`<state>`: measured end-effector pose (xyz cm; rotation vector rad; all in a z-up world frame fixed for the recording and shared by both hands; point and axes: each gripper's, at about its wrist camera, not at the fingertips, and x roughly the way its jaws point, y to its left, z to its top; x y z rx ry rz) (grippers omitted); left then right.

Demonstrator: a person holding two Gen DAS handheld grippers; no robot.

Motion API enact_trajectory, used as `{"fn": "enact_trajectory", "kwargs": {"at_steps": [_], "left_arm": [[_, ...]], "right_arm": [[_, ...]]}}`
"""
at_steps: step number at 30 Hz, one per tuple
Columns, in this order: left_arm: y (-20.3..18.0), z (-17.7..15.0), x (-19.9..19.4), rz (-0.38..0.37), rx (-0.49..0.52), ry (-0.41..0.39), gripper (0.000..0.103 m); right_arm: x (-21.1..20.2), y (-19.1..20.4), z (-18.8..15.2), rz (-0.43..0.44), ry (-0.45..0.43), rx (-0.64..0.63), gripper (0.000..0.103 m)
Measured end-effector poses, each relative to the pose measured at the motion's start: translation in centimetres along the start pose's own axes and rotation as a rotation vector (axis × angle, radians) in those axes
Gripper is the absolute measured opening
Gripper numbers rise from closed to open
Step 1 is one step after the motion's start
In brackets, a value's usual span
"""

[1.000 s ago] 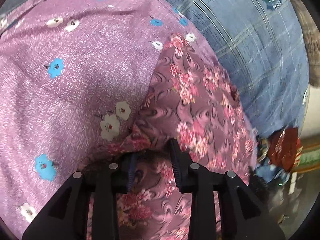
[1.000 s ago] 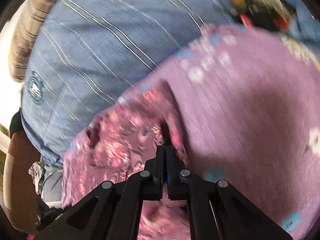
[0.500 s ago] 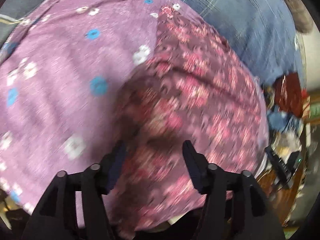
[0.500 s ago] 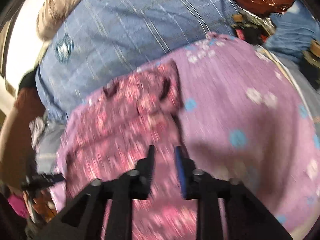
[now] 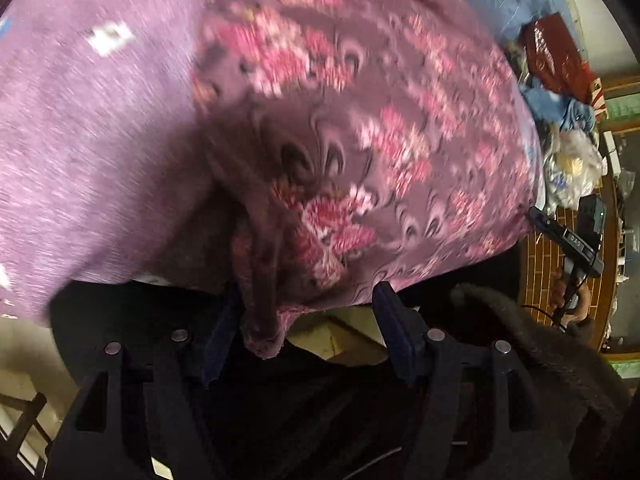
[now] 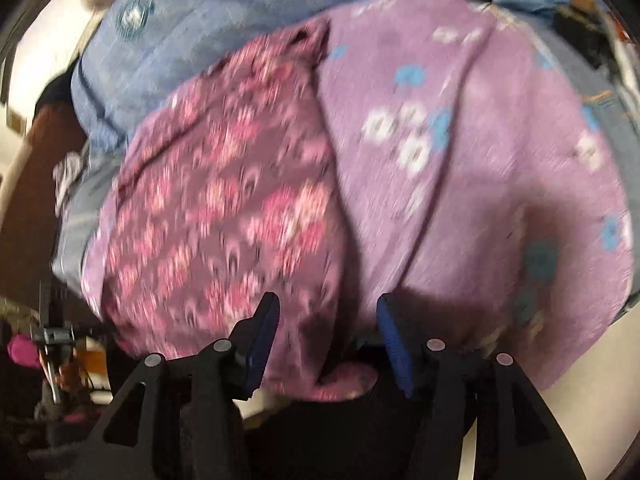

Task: Fold small clothes
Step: 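Fold the gripped edge over the garment with the right tool, then regrasp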

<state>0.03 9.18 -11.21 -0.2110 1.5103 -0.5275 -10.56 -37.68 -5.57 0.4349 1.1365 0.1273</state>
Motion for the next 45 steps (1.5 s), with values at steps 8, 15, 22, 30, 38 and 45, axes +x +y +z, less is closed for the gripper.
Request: {"fn": "enact_trajectory", "kwargs": {"at_steps": [8,15,22,30,38,45], "left_arm": [[0.2,-0.8,2.8,0.007,0.019,0.035,0.033],[-1.2,-1.4,1.0,-0.082,0.113,-0.004,0.014],[-2.9,-0.3,-5.1,-0.305,0.168,-0.202,0.014],[0.3,6.0,-7.0,-0.428,-0.035,-0.296,0.014],[4.1,14.9,-7.7,-0.400,-0.250,-0.390,0.013],[5.9,24.0,-7.4,-0.355,-0.348,-0.444,0.014]], "right_arm": [[3.3,3.3,-3.1,-0.050,0.098,-0.248,0.025],[0.2,4.5,-3.3,0.106,0.007,-0.299,0.008],[-3.6,4.7,-1.0,0.359,-0.170,-0.162,0.008],[-5.3,4.1,5.1,0.510,-0.342,-0.013,0.006],[-3.1,2.4,13.8,0.506,-0.410,0.121,0.006],[3.0,0.9,22.1,0.492,-0.379,0.263,0.006]]}}
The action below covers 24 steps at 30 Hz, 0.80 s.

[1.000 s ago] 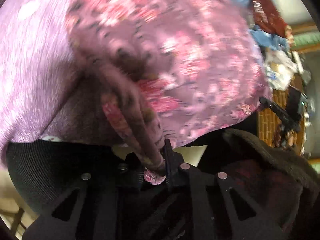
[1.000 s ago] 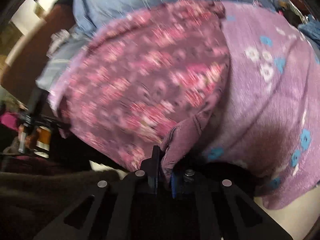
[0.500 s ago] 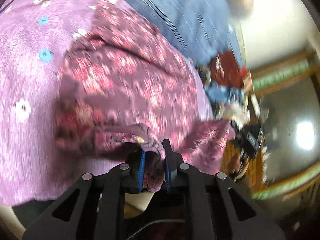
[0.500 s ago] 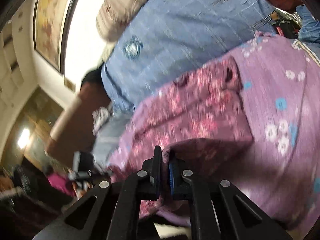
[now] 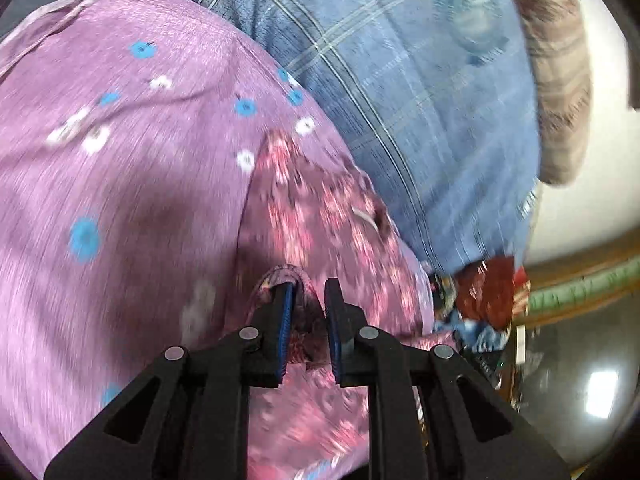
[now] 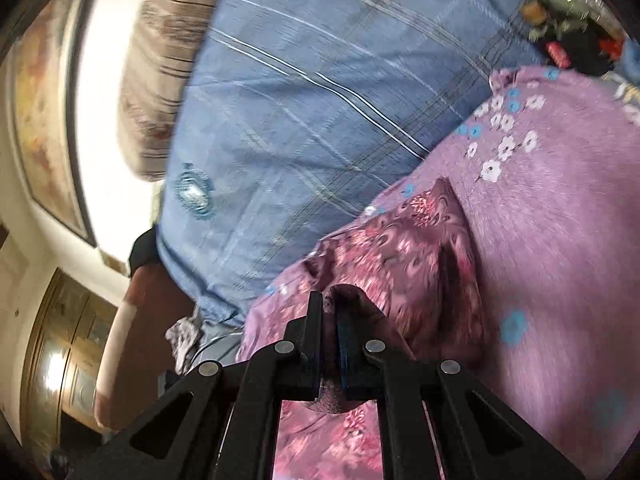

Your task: Fold small clothes

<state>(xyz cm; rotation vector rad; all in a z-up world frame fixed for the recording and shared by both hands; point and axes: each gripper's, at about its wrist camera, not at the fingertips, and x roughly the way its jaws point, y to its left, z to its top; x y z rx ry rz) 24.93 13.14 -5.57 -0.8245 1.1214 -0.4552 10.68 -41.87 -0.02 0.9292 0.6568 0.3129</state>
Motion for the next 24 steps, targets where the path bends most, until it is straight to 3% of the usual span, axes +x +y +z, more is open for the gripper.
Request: {"fn": "enact_trajectory", "kwargs": {"at_steps": [4,8,12,14,16,18,19,20,21,24], "left_arm": [[-0.1,2.5,2.2,0.039,-0.011,0.025,0.013],[-0.6,5.0,2.3,0.036,-0.026,-0.056,0.013],[0.5,8.2,2.5,0.081,-0.125,-0.129,0.013],[1.2,9.0,2.4,0.063,-0.154,-0.112,0.013],[0.8,8.5,2.3,0.044,-0.105,-0.063,0.013],[-0.5,7.4,2.2,0.065,-0.007,0.000,0.024],[-1.2,6.7,2.4,0.073,0.043,0.035,0.043],[-1.7,6.0,2.5,0.075,0.078,0.068,0.065],[-2.3,5.2,2.6,0.073,0.108,0.095,0.071],[-3.3,4.0,2.7,0.036,0.141,0.119,0.073]], "right_arm": [[3.3,-1.7,1.7,-0.049,0.019,0.054,0.006],[4.5,-2.2,3.5,-0.034,-0.006,0.078,0.006],[6.2,-4.1,5.7,-0.034,-0.020,0.191,0.007],[6.9,-5.4,6.3,-0.044,-0.022,0.281,0.011],[6.8,-6.6,6.2,-0.012,-0.060,0.362,0.015],[5.8,-6.7,6.1,-0.035,-0.119,0.347,0.039],[5.2,-6.7,6.2,-0.054,-0.138,0.328,0.052],[4.9,-6.7,6.2,-0.064,-0.142,0.318,0.052],[4.6,-6.8,6.2,-0.076,-0.137,0.314,0.052],[4.1,-6.3,5.8,-0.100,-0.105,0.260,0.052]]}}
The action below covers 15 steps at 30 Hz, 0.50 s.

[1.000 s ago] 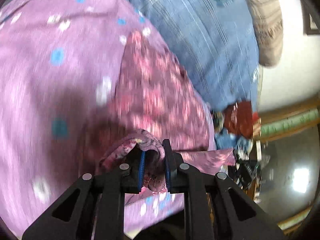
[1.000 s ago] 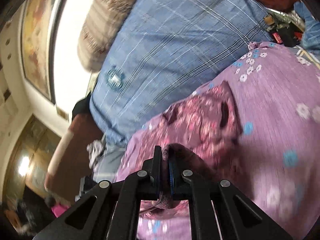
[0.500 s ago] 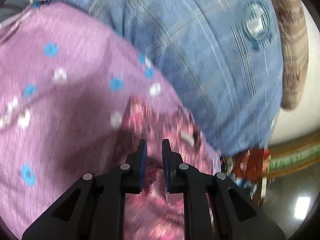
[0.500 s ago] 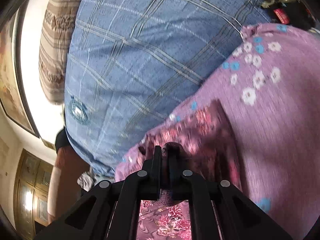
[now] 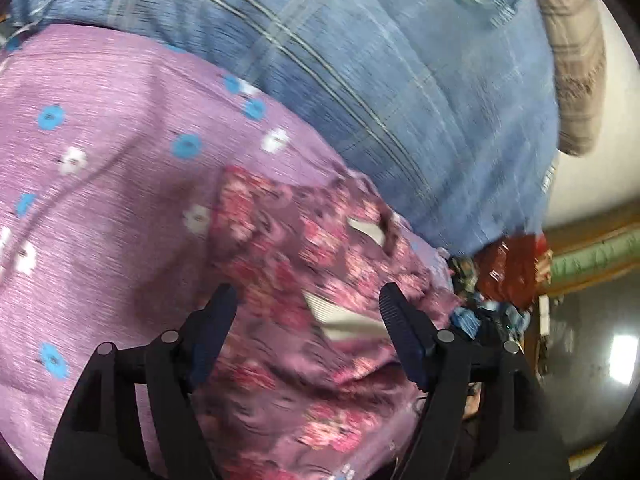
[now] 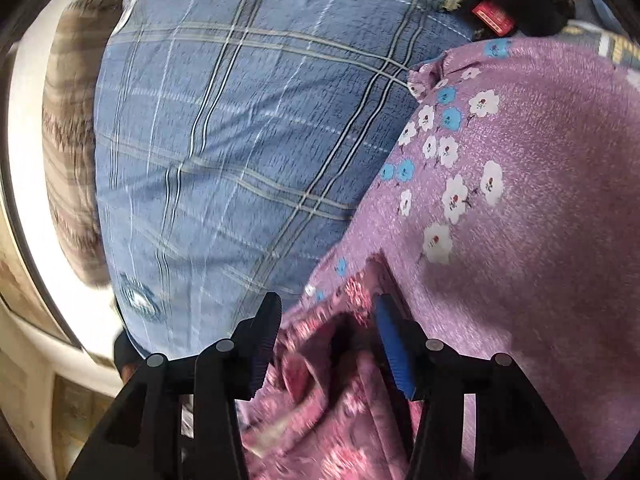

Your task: Fold small clothes

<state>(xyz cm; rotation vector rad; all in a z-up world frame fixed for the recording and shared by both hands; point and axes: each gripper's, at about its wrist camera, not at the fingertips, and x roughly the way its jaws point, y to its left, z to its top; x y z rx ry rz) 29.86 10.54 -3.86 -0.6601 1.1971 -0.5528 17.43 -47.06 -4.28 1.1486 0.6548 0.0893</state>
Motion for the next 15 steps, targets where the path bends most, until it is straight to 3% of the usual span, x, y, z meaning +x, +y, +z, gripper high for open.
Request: {"fn": "enact_trajectory", "kwargs": {"at_steps": [2,6,9,12,15], "left_arm": [[-0.4,-0.5,0.5,-0.008,0.010,0.020,0.075],[0.4,-0.6,1.1,0.054,-0.002,0.031,0.075],[1.8,0.2,0.7,0.043,-0.062,0.010,0.075],[2.9,0.5,0.3,-0.011,-0.094,0.023,0.075],[1.6,0.9,0.9,-0.004,-0.058,0.030,0.075]], "right_arm": [[-0.1,0.6,-0.7,-0.029,0.035,-0.066,0.052],[-0.2,2.1,-2.4,-0.074,0.094,-0.223,0.052],[0.0,3.0,-3.1,-0.122,0.112,-0.333,0.052],[1.2,4.0,-3.6,-0.129,0.185,-0.414,0.051],[3.3,6.3,-4.0,-0.102,0.242,-0.484,0.031]]}}
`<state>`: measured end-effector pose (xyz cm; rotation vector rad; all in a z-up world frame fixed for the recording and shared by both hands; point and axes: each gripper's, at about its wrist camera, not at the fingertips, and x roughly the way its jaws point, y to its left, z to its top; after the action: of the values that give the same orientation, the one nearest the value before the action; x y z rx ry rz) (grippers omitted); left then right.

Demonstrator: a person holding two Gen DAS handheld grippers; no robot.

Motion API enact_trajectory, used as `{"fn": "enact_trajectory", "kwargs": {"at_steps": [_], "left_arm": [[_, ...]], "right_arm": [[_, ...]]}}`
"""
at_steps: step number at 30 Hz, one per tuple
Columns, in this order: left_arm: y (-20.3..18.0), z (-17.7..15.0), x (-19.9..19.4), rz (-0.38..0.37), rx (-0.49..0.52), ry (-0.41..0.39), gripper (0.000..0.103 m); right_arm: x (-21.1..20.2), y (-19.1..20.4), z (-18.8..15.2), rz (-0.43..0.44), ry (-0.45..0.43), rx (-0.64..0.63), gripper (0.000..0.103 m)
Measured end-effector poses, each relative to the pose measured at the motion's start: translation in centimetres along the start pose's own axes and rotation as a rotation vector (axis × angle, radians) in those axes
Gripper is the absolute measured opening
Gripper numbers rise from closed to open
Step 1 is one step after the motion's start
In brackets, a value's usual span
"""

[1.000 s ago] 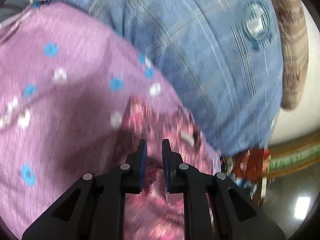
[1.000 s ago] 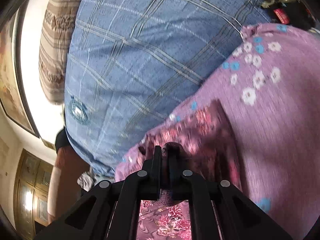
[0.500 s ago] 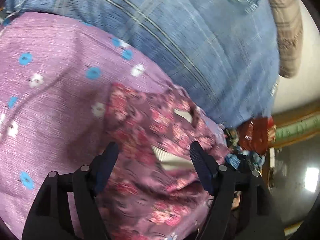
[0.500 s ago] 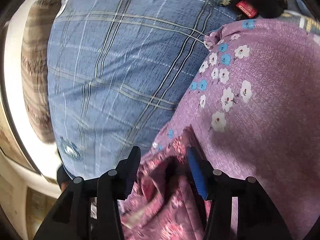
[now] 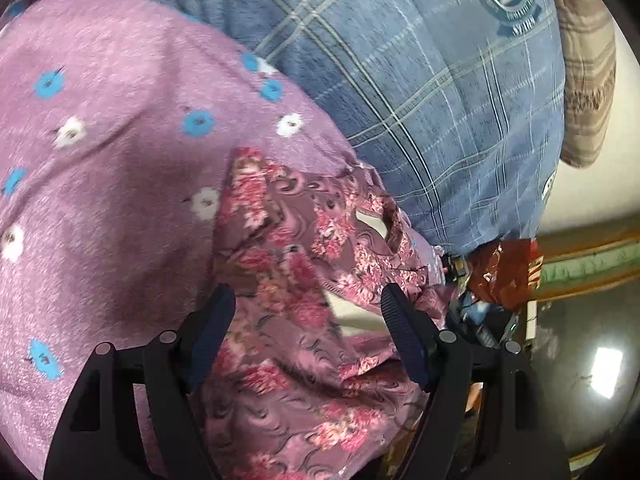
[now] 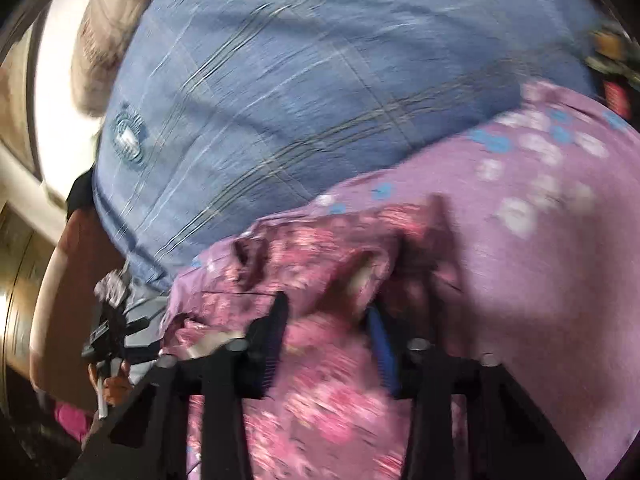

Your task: Fold small clothes

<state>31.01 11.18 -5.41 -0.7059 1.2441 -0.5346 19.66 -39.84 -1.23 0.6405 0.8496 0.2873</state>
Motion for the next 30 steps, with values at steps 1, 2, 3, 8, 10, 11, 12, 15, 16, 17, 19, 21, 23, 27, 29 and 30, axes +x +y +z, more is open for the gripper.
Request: {"fn": "enact_trajectory", "kwargs": {"at_steps": [1,2,3,8,10,11,12,15,16,17,19,21,23,27,29,30], "left_arm": [[-0.7,0.3,0.3,0.014,0.012,-0.013,0.074],[-1.5,0.8,0.5,0.035,0.019,-0.035,0.072],[-1.8,1.3,0.8,0.052,0.014,-0.055,0.069],[-1.5,3.4,-0.8,0.186,0.006,-0.141,0.063],[-1.0,2.8,-0.4,0.181,0.075,-0.076,0.067],[-0.6,2.4,0.0,0.159,0.095,-0.031,0.068],[-0.3,2.0,0.2,0.132,0.106,0.002,0.068],[0.4,0.7,1.0,0.068,0.131,0.056,0.069],[0.3,0.3,1.3,0.066,0.144,0.061,0.075],[0.0,-0.1,1.6,0.064,0.159,0.067,0.080],[-0.8,-0.9,2.4,0.076,0.205,0.085,0.081],[-1.7,-1.5,2.7,0.119,0.250,0.068,0.080],[-2.9,-2.3,2.7,0.164,0.315,0.029,0.044],[-4.1,-3.5,2.2,0.189,0.371,0.006,0.002],[-4.9,-4.1,1.4,0.221,0.417,-0.038,0.001],[-5.2,-4.1,0.9,0.215,0.422,-0.059,0.001]], "right_arm": [[0.4,0.5,0.6,-0.003,-0.007,0.002,0.026],[1.0,0.9,1.5,0.002,-0.026,0.015,0.023],[1.4,1.1,2.3,0.001,-0.052,0.039,0.022],[1.0,-0.3,3.6,-0.055,-0.161,0.186,0.026],[-0.1,-1.4,3.0,-0.060,-0.170,0.190,0.030],[-0.5,-1.8,2.9,-0.071,-0.171,0.190,0.037],[-0.9,-2.2,2.6,-0.084,-0.169,0.186,0.040],[-1.1,-3.1,1.9,-0.124,-0.138,0.175,0.044],[-0.9,-3.3,1.6,-0.124,-0.122,0.177,0.044],[-0.4,-3.5,1.3,-0.116,-0.100,0.183,0.044],[0.4,-3.1,1.1,-0.116,-0.075,0.180,0.044],[1.3,-2.4,1.0,-0.119,-0.056,0.147,0.047],[2.2,-1.5,1.0,-0.153,-0.039,0.099,0.049],[3.7,0.7,0.6,-0.243,0.005,-0.058,0.013],[3.5,1.6,0.3,-0.257,0.001,-0.121,0.008],[2.8,2.1,0.3,-0.247,-0.027,-0.144,0.007]]}}
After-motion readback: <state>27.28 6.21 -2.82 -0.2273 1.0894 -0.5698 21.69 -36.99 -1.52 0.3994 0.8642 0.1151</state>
